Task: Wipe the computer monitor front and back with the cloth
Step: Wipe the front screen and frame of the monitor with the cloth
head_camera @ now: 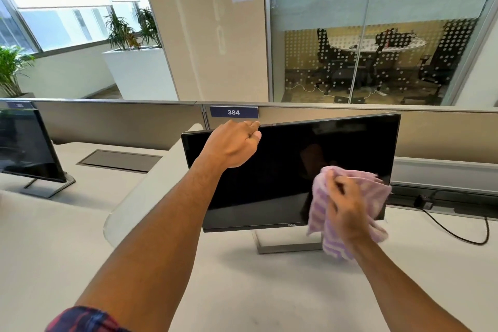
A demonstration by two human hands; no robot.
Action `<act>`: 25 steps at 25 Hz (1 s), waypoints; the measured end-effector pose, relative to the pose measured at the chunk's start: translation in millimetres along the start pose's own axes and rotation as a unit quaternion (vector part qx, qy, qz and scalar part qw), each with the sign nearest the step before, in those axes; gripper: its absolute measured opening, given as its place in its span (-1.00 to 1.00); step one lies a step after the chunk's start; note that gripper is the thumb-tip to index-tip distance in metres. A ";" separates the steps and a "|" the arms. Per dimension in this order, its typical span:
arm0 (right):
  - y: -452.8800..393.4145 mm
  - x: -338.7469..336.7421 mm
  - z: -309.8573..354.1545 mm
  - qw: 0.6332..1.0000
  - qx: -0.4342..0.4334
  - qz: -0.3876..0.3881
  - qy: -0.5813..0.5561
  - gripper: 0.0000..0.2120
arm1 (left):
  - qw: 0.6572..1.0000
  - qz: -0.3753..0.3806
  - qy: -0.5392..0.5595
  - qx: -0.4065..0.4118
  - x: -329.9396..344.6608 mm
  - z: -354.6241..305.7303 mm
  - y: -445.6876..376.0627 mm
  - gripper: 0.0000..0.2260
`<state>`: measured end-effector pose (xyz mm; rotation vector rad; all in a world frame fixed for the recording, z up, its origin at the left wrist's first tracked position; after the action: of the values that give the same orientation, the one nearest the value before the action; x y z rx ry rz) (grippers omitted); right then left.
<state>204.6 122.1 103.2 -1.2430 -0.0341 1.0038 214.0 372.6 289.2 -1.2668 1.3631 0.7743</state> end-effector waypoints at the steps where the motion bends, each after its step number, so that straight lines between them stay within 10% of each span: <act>1: -0.7 6.2 16.0 0.998 -0.061 0.023 0.021 -0.66 | 1.000 0.007 0.002 0.001 -0.5 0.0 0.2 -0.58; 6: -7.3 9.4 5.2 0.991 0.027 -0.054 0.117 -0.59 | 0.999 0.032 0.005 0.006 -4.3 -3.6 2.7 -0.60; 11: 10.5 63.0 74.6 0.944 -0.280 0.074 0.161 -0.58 | 0.999 0.041 -0.002 0.007 -3.1 0.0 1.1 -0.59; 15: -5.0 53.7 60.9 0.981 -0.131 0.041 0.134 -0.51 | 0.998 0.052 -0.006 0.019 -3.7 5.5 -1.5 -0.57; 20: 6.4 74.2 69.9 0.943 -0.270 0.133 0.145 -0.47 | 0.997 0.065 0.002 0.039 -6.4 11.7 -2.7 -0.57; 25: -6.1 49.8 58.8 0.973 -0.156 0.103 0.137 -0.35 | 0.999 0.026 -0.003 0.023 -12.0 47.5 6.9 -0.56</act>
<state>207.2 199.3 106.3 -1.6941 0.1616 1.0212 218.4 421.9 288.9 -1.1965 1.4063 0.7772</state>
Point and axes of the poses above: each hand's wrist, its own y-axis away from the middle knuckle, its own x-axis out of the palm, z = x × y, the point moved 7 cm from there along -y, towards the middle knuckle, and after that the axes turned 1 degree about -x, right-handed, at the moved point
